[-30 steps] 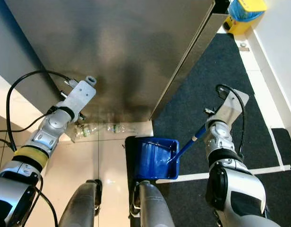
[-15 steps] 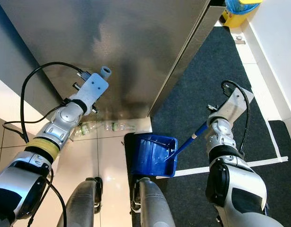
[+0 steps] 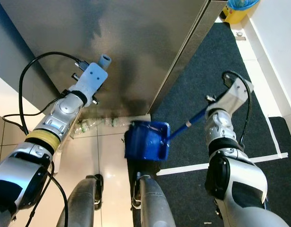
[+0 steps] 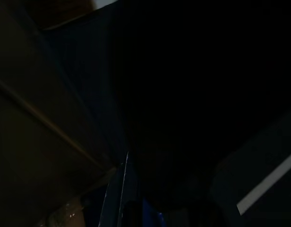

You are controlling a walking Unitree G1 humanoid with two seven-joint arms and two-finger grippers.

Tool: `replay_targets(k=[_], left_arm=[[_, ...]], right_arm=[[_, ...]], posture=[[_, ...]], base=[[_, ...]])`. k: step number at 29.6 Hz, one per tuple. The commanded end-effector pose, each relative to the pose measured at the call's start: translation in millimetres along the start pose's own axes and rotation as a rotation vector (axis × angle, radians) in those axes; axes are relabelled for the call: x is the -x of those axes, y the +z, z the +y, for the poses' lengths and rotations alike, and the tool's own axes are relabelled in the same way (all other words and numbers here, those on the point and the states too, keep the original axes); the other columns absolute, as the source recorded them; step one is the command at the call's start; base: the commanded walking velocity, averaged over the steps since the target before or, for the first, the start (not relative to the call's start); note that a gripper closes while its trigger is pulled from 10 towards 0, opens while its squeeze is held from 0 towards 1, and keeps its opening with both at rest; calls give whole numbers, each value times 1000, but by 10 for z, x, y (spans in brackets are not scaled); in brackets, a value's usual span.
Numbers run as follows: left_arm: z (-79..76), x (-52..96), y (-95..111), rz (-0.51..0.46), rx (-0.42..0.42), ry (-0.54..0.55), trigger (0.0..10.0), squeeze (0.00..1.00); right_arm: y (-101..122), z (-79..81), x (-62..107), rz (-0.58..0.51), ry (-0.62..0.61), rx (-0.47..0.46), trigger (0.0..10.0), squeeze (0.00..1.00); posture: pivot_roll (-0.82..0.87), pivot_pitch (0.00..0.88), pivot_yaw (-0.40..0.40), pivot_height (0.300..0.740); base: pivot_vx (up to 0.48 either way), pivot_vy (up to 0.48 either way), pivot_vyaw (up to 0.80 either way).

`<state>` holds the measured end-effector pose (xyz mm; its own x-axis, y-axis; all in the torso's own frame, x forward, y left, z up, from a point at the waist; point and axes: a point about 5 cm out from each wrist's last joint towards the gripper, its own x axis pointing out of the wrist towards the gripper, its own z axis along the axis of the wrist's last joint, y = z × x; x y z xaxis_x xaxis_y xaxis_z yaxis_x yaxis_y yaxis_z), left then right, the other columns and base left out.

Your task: Sweep floor

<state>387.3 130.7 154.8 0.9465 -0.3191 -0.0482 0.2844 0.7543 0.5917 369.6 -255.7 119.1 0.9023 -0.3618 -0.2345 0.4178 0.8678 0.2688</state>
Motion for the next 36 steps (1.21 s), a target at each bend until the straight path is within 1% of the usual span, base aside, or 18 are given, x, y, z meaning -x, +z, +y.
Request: replay_targets(k=[1, 8, 10, 11, 14, 16, 18, 20, 22, 24, 26, 27, 30, 31, 33, 34, 35, 36], left_arm=[[-92, -36, 104, -58, -17, -24, 10000, 0], [-254, -22, -12, -17, -48, -72, 10000, 0], [-338, -17, -70, 17, -97, -101, 10000, 0], [-338, -17, -70, 17, -97, -101, 10000, 0], [-412, -43, -9, -7, -128, -130, 10000, 0], [-439, -52, 19, -20, -132, -138, 10000, 0], [-525, -55, 34, -26, -146, -160, 10000, 0], [-525, -55, 34, -26, -146, -160, 10000, 0], [-653, -63, 63, -29, -139, -180, 10000, 0], [-708, -70, 92, -38, -129, -188, 10000, 0], [-858, -98, 240, -89, -90, -227, 10000, 0], [-858, -98, 240, -89, -90, -227, 10000, 0], [-1111, -162, 730, -261, 24, -313, 10000, 0], [-1111, -162, 730, -261, 24, -313, 10000, 0], [-1254, -162, 1050, -376, 78, -385, 10000, 0], [-1298, -154, 1149, -414, 92, -410, 10000, 0], [-1298, -154, 1149, -414, 92, -410, 10000, 0], [-1372, -133, 1309, -474, 116, -449, 10000, 0]], right_arm=[[-114, -82, 25, 30, -13, 50, 10000, 0], [-316, -115, 84, 69, -4, 112, 10000, 0], [-412, -181, 119, 86, -21, 163, 10000, 0], [-412, -181, 119, 86, -21, 163, 10000, 0], [-442, -347, 146, 79, -92, 179, 10000, 0], [-445, -372, 151, 77, -102, 171, 10000, 0], [-479, -375, 167, 76, -96, 172, 10000, 0], [-479, -375, 167, 76, -96, 172, 10000, 0], [-536, -353, 194, 74, -84, 174, 10000, 0], [-559, -341, 205, 74, -79, 174, 10000, 0], [-603, -319, 228, 71, -63, 188, 10000, 0], [-603, -319, 228, 71, -63, 188, 10000, 0], [-665, -338, 265, 73, -53, 208, 10000, 0], [-665, -338, 265, 73, -53, 208, 10000, 0], [-693, -368, 282, 76, -56, 210, 10000, 0], [-701, -379, 288, 78, -57, 211, 10000, 0], [-701, -379, 288, 78, -57, 211, 10000, 0], [-713, -395, 295, 81, -58, 213, 10000, 0]], posture=[[37, 334, -119, 740], [-12, 365, -131, 740], [-42, 391, -132, 740], [-42, 391, -132, 740], [-53, 397, -131, 740], [-57, 401, -128, 740], [-74, 403, -119, 740], [-74, 403, -119, 740], [-96, 398, -110, 740], [-98, 398, -112, 740], [-111, 400, -111, 740], [-111, 400, -111, 740], [-116, 401, -108, 740], [-116, 401, -108, 740], [-116, 394, -105, 740], [-116, 394, -105, 740], [-116, 394, -105, 740], [-115, 391, -105, 740]], base=[[0, 0, 0], [0, 0, 0], [0, 0, 0], [0, 0, 0], [0, 0, 0], [0, 0, 0], [0, 0, 0], [0, 0, 0], [0, 0, 0], [0, 0, 0], [0, 0, 0], [0, 0, 0], [0, 0, 0], [0, 0, 0], [0, 0, 0], [0, 0, 0], [0, 0, 0], [0, 0, 0]])
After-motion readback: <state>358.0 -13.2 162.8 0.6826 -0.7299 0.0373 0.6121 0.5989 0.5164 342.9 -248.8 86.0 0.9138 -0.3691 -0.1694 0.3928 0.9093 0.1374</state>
